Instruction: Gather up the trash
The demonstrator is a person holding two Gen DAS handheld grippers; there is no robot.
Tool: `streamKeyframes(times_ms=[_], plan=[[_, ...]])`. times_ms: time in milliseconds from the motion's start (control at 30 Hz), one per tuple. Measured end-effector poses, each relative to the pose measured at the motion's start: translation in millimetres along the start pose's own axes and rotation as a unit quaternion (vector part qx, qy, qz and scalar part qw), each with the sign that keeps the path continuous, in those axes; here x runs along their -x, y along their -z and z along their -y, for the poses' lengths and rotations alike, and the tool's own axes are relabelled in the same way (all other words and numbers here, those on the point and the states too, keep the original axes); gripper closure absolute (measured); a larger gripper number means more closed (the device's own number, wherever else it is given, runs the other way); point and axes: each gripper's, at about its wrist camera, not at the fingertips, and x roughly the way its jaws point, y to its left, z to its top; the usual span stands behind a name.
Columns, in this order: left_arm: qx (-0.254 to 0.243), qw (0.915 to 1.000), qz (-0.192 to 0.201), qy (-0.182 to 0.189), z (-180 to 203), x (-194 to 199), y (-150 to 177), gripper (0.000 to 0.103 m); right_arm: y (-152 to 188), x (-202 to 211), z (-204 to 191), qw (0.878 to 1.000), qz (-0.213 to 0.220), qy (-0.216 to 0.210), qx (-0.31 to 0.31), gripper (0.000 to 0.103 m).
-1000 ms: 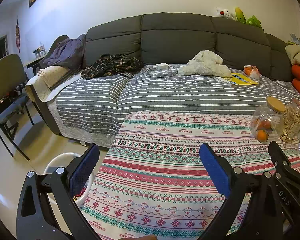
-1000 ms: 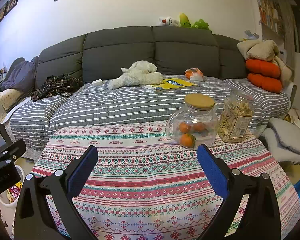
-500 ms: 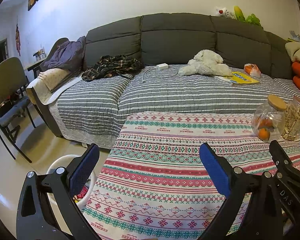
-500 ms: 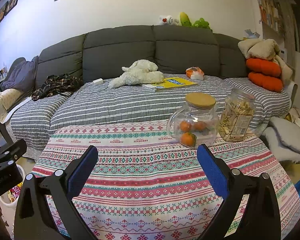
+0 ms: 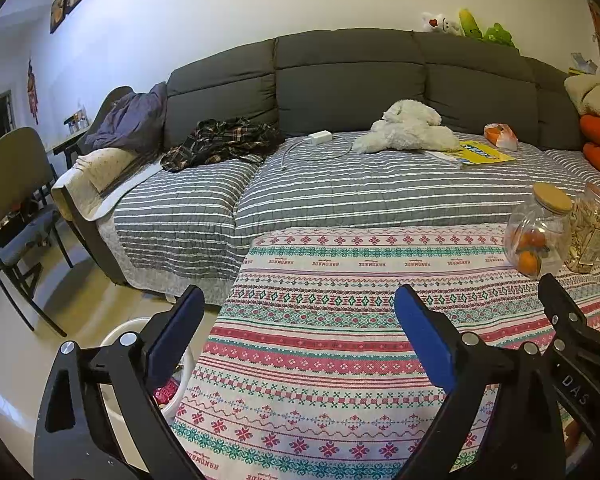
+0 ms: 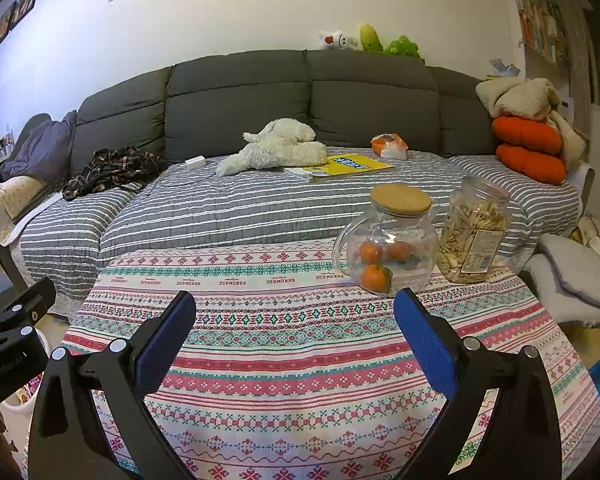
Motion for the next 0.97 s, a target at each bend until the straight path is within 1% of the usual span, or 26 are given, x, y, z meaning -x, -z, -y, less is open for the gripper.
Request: streamKeyframes(times_ms=[533,800,867,967], plan=[[-0.002,0.9999,0.006,0.01,1.5,1.3,1.0,0.014,0.5,-2.1,2.2,1.0,-0.003,-0.001,-0.003,0.007],[0.004,0.9998,-0.008,0.019,2.4,-1.8,1.1,0.01,-0.5,-1.8,2.8,1.0,-0.002,0.001,-0.006,0.007],[0.009,0.9997,-0.013,0.021,1.4,-3.2,1.1,0.007,-0.5,-1.0,2.8,1.0,-0.001,0.001,-0.007,0.007],[0.015,0.9995,-0.018,0.023,-0.5,-4.1,1.1,0.007,-0.6,-0.6,2.6,1.0,-0.002,0.001,-0.008,0.007]])
